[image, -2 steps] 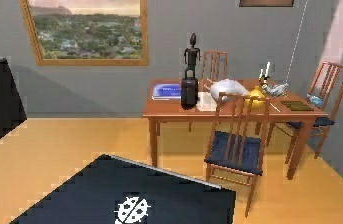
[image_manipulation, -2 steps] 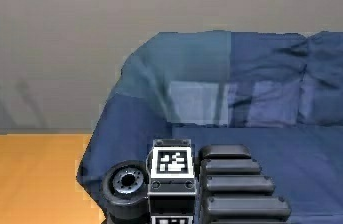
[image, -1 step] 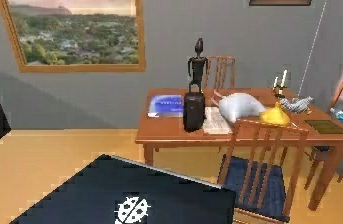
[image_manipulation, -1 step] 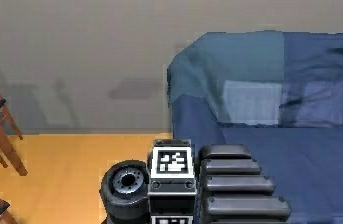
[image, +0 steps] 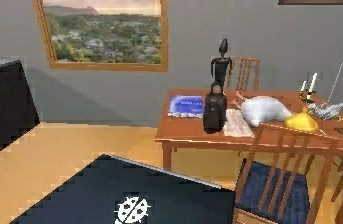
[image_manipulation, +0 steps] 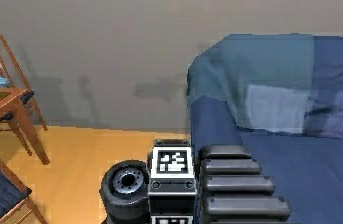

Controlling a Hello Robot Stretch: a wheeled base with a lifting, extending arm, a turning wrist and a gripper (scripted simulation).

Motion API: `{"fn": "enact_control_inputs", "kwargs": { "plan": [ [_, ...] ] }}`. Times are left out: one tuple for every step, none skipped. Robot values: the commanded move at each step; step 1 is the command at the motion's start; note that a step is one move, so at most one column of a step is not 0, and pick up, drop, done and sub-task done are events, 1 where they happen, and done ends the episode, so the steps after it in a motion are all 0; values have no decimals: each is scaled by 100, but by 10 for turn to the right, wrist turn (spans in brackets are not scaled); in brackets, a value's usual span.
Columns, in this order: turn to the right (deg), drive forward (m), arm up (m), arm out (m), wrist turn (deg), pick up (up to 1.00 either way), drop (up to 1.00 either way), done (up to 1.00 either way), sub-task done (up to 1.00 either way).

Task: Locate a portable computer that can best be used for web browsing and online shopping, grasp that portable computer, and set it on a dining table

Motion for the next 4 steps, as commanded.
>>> {"fn": "enact_control_inputs", "kwargs": {
  "plan": [
    [0,15,0,0,0,0,0,0,0],
    [450,0,0,0,0,0,0,0,0],
    [30,0,0,0,0,0,0,0,0],
    [0,40,0,0,0,0,0,0,0]
  ]
}}
